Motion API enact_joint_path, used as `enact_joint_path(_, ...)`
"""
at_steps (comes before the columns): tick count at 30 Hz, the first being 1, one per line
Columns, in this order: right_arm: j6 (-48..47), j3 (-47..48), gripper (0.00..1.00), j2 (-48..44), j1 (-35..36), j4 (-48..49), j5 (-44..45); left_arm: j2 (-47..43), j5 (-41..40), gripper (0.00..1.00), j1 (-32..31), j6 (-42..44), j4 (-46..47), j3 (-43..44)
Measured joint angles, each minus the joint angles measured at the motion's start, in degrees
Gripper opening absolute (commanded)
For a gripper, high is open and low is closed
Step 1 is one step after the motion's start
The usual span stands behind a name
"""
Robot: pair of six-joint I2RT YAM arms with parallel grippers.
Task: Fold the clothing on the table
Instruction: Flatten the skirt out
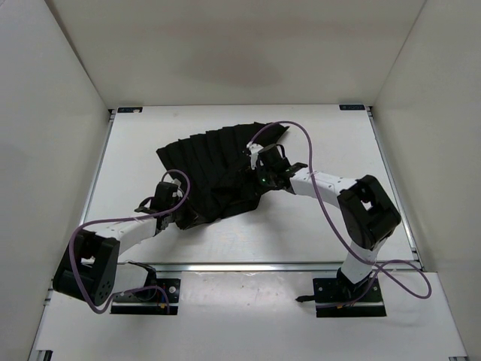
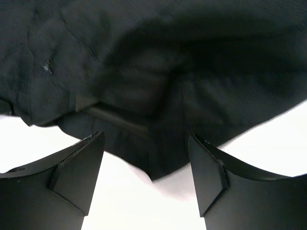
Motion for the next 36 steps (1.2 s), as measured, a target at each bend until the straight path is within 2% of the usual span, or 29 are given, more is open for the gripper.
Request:
enact_joint_path(14, 0.15, 3.37, 0.62, 6.60, 1.73, 4.46, 3.13, -1.75, 0.28, 0.00, 0.22, -0.39, -0.04, -0.33)
enact_joint_path(18, 0.22, 4.00, 0.55, 7.06, 2.32, 6.16, 5.14, -1.81, 0.28, 0.00, 0.22, -0.37, -0.20, -0.33)
enact_joint_path(20, 0.02, 4.00, 0.39, 7.06, 2.71, 7.41, 6.10, -1.81, 0.31, 0.00, 0.28, -0.37, -0.33, -0.33)
enact_joint_path(22, -0.35, 4.00, 0.17, 7.06, 2.97, 8.31, 7.30, -1.81, 0.31, 0.00, 0.35, -0.35, -0.44, -0.33)
enact_joint_path(23, -0.22, 4.00, 0.02, 7.06, 2.97, 8.68, 8.02, -1.81, 0.31, 0.00, 0.35, -0.35, -0.46, -0.33)
enact_joint_path(31, -0.33, 3.08, 0.00, 5.05, 2.75, 8.57, 16.57, -2.32, 0.35, 0.00, 0.90, -0.13, -0.98, -0.37)
enact_joint_path(36, -1.49, -1.68, 0.00, -5.38, 1.16, 7.30, 20.28, -3.23, -0.20, 0.00, 2.34, 1.31, -3.52, -0.20)
